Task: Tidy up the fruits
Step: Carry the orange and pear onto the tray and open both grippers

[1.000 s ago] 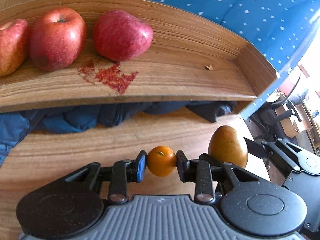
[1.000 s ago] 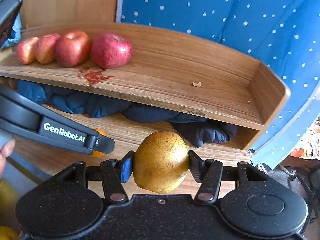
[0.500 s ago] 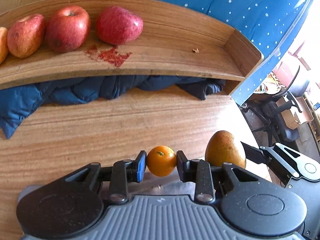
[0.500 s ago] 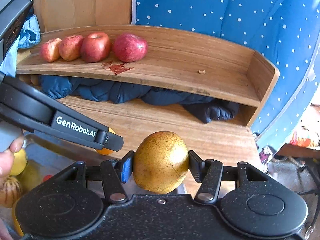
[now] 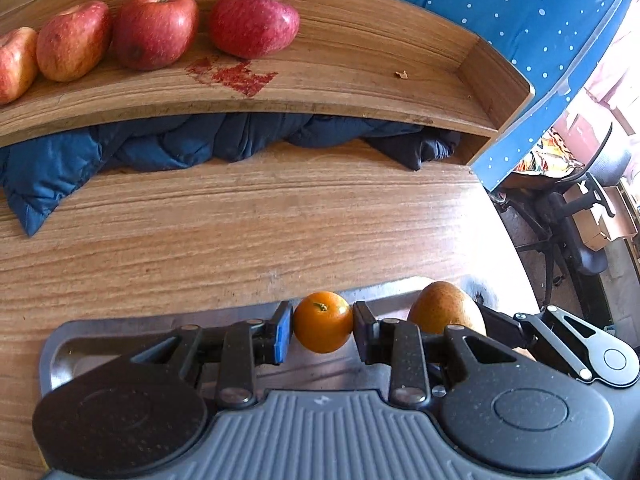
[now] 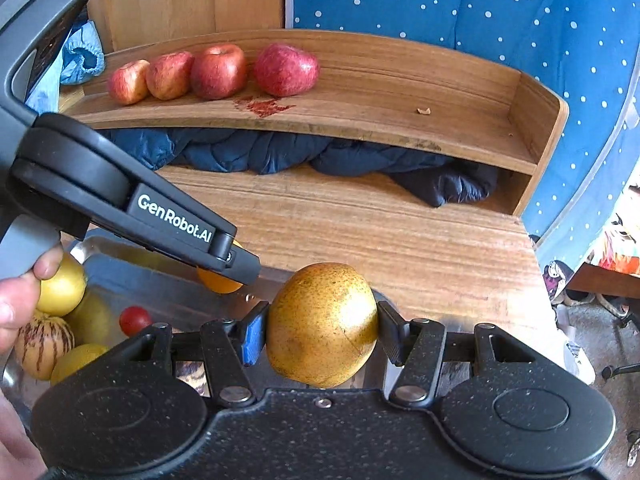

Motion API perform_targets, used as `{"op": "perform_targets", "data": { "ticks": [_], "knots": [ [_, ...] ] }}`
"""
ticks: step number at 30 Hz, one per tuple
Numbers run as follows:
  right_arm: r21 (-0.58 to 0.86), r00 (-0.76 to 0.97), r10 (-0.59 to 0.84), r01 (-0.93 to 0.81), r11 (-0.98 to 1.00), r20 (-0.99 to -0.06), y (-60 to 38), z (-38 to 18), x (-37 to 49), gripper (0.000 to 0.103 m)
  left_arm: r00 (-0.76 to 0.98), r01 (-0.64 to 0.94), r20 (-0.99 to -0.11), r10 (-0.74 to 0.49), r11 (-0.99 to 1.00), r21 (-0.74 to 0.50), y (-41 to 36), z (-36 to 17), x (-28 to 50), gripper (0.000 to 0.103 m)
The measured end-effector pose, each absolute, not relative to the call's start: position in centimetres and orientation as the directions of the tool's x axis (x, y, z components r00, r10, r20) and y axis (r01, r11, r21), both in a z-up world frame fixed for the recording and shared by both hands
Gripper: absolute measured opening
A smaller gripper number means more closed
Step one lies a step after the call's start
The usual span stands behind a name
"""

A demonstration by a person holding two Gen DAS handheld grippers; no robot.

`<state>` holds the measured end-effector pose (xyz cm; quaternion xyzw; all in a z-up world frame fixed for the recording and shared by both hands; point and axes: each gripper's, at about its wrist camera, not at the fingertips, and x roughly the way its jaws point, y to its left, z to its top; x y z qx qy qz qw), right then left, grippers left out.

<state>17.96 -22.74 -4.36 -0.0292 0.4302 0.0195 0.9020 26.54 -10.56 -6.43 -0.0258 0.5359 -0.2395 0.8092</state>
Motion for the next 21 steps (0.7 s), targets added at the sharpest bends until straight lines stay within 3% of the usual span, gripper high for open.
{"op": "perform_targets", "data": {
  "ticks": [21],
  "knots": [
    [-0.019,0.634,0.030,-0.071,0.997,-0.773,-22.5,-5.9,17.1,0.058,0.277,0.312,-0.895,-0.349,0.914,-0.260,-8.9,-7.3,25.9,0.035]
  ]
}}
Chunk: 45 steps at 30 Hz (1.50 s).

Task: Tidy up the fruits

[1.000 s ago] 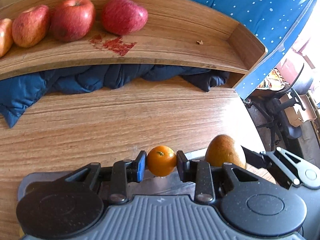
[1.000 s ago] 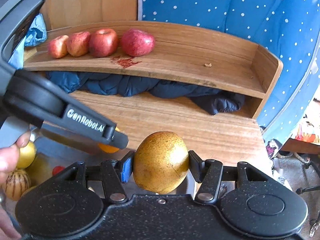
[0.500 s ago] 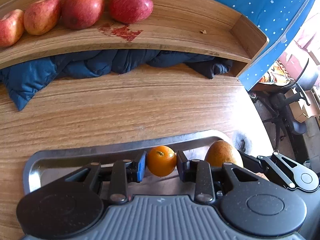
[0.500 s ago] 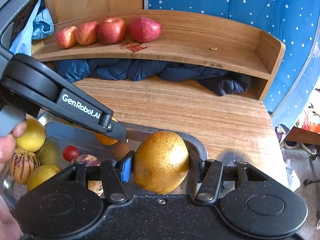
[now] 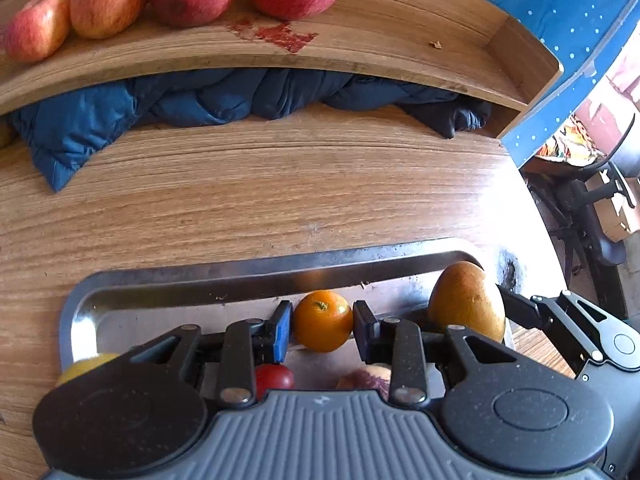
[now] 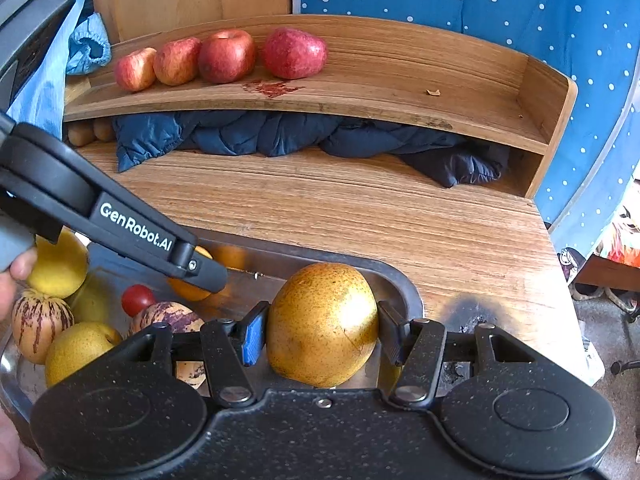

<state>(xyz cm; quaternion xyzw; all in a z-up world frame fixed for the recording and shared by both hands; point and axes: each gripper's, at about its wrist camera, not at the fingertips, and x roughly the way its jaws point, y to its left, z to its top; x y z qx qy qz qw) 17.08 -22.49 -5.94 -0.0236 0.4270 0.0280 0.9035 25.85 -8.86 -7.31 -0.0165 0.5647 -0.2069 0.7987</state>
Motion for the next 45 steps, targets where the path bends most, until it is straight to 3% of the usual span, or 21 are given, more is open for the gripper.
{"op": "perform_targets", "data": {
  "ticks": [4,10,15,21,28,33,45],
  "knots": [
    [-0.017,0.634,0.034,-0.073,0.997,-0.773,-22.6,-5.9,17.0,0.059,0.271,0.309,-0.900,-0.342,0.916,-0.255,-8.9,-7.5,25.7,0.041],
    [-0.025,0.631,0.034,-0.085,0.996,-0.775,-22.6,-5.8,17.2,0.060,0.296,0.272,-0.900,-0.320,0.931,-0.242,-8.5,-7.2,25.5,0.062],
    [-0.017,0.658,0.065,-0.118,0.993,-0.750,-22.8,-4.7,16.7,0.074,0.327,0.227,-0.892,-0.312,0.942,-0.246,-7.9,-6.5,24.7,0.086],
    [-0.004,0.668,0.098,-0.149,0.989,-0.737,-23.1,-3.7,15.4,0.084,0.370,0.166,-0.887,-0.276,0.959,-0.229,-6.8,-5.2,22.9,0.098],
    [0.024,0.697,0.146,-0.181,0.983,-0.702,-24.0,-2.3,13.3,0.097,0.435,0.039,-0.870,-0.230,0.971,-0.237,-5.0,-3.9,20.8,0.102],
    [0.032,0.701,0.162,-0.194,0.980,-0.694,-24.9,-1.4,11.3,0.102,0.516,-0.013,-0.843,-0.153,0.982,-0.187,-4.4,-3.0,18.6,0.102],
    [0.078,0.713,0.204,-0.206,0.976,-0.670,-26.0,-0.9,5.3,0.102,0.604,-0.064,-0.788,-0.120,0.978,-0.198,-3.0,-2.1,10.0,0.102]
  ]
}}
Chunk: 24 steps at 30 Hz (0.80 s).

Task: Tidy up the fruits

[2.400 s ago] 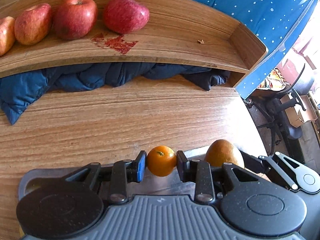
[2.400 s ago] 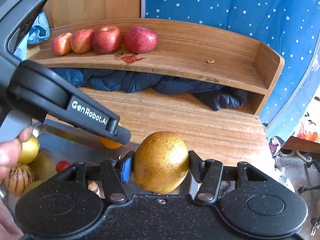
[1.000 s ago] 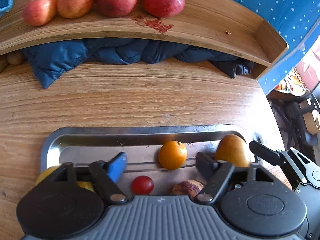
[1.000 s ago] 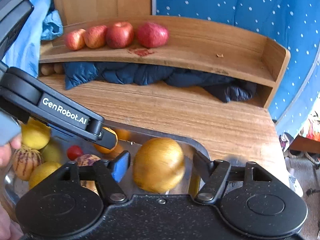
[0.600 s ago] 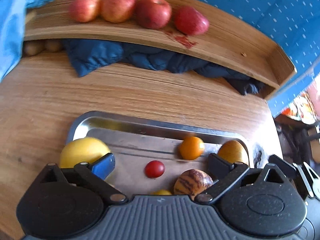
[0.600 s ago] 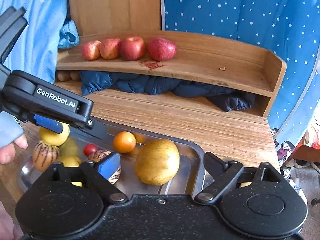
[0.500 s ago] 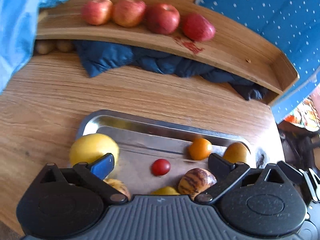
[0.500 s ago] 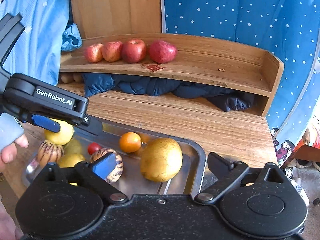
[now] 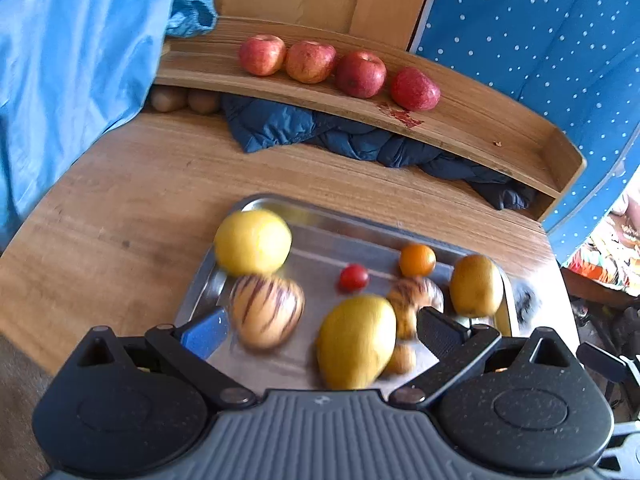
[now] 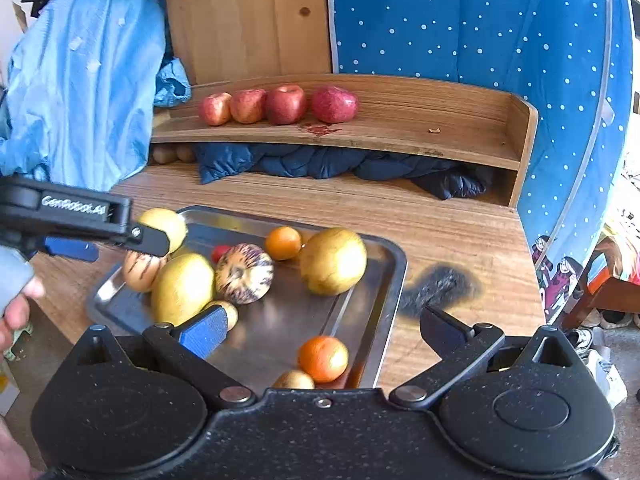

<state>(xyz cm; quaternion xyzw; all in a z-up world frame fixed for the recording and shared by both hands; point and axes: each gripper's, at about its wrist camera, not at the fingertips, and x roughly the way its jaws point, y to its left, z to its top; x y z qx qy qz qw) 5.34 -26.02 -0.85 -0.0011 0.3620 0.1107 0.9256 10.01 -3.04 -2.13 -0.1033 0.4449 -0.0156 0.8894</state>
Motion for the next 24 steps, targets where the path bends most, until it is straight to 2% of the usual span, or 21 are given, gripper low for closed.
{"op": "perform_targets", "data": {
  "ticks": [6,13,24],
  "knots": [
    [0.111,0.732,0.223,-0.199,0.974,-0.644,-25.5,-1.0,2.8,0.102,0.628,-0.063,-0.776,-0.063,0.989,-0.132,-2.2,-1.8,6.2,0.102],
    [0.117,0.710,0.238,-0.216,0.969,-0.663,-24.6,-1.1,1.1,0.102,0.664,0.004,-0.747,0.001,1.000,0.005,-2.1,-2.0,3.7,0.102],
    [0.123,0.675,0.191,-0.148,0.981,-0.713,-23.1,-1.2,1.1,0.102,0.647,0.092,-0.760,-0.068,0.996,-0.010,-0.3,-3.0,3.4,0.102]
  ]
}}
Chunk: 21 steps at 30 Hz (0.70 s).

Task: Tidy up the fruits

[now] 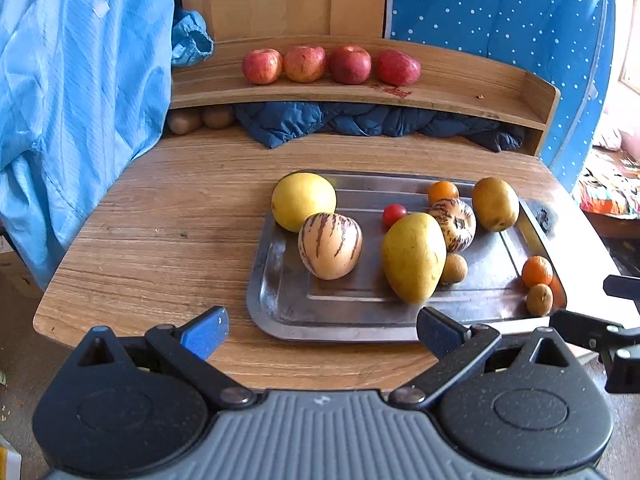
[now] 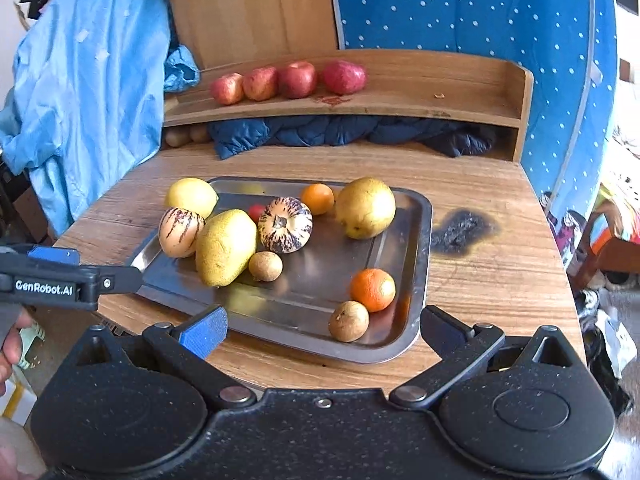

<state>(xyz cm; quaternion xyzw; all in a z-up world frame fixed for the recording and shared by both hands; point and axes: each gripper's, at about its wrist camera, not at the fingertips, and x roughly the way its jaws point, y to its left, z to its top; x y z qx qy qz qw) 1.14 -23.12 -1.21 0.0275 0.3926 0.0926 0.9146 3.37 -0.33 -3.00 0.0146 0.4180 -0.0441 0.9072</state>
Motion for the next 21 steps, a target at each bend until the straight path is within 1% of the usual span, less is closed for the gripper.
{"op": "perform_targets", "data": {
  "ticks": [10,21],
  "knots": [
    [0.126,0.638,0.159,-0.097,0.987,-0.753,-20.8,-1.9,1.2,0.102,0.608,0.161,-0.785,-0.118,0.987,-0.024,1.4,-3.9,4.0,0.102],
    [0.116,0.621,0.130,-0.063,0.991,-0.773,-19.3,-2.2,1.2,0.102,0.588,0.189,-0.798,-0.133,0.982,-0.025,2.6,-4.4,4.2,0.102]
  ]
}}
